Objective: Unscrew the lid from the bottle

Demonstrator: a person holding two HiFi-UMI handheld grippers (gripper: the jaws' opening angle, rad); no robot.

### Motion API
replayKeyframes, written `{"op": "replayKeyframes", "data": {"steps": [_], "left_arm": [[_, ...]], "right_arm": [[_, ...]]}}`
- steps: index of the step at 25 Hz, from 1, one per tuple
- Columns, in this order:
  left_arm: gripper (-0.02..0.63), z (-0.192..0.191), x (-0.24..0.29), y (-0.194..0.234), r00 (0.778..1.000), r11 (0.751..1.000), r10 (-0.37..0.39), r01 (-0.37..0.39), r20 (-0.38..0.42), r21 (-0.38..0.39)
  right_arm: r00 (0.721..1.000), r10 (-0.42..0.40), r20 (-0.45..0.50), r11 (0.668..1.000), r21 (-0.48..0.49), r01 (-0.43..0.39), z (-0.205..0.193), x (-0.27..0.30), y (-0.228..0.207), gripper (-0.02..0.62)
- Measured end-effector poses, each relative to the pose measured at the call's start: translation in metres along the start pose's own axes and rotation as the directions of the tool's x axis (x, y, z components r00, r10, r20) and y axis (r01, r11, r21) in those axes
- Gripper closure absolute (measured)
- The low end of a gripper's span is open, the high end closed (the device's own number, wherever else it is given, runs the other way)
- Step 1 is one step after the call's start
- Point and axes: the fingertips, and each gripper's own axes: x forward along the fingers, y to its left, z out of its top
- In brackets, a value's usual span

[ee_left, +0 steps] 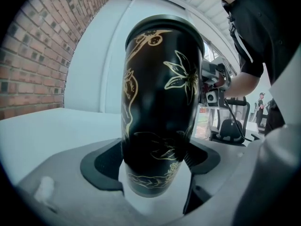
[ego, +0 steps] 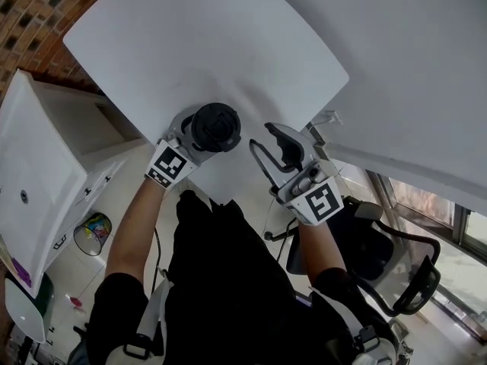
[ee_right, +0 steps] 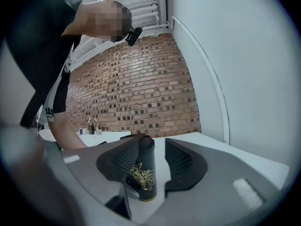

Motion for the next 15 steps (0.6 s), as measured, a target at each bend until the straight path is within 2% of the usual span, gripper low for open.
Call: {"op": "replayKeyframes", "data": {"steps": [2,7,12,15], "left_arm": [[0.222,0.000,0.000,-0.001,1.000,1.000,-0.010,0.010,0.001,0.003],[0.224,-0.001,0.001,-0.002,1.000,1.000,-0.012,0.012,-0.002,0.003],[0.225,-0.002,0.001,-0.001,1.000,1.000,-0.013,0.013,-0.002,0.006],[0.225,-0.001,0.001,-0.001,1.000,1.000,-0.009,0.009,0.004,-0.002]], "right_arm": [[1.000,0.022,-0.005,1.000,-0.007,-0.022,0.002,0.008,0.009,0.336],[0.999,0.055,-0.002,0.998,-0.032,-0.055,0.000,0.030,0.029,0.186],[1.000,0.000,0.016,1.000,0.014,0.000,-0.008,0.052,0.032,0.164],[0.999,0.001,0.049,0.998,0.055,-0.003,-0.007,0.061,0.032,0.146]]}}
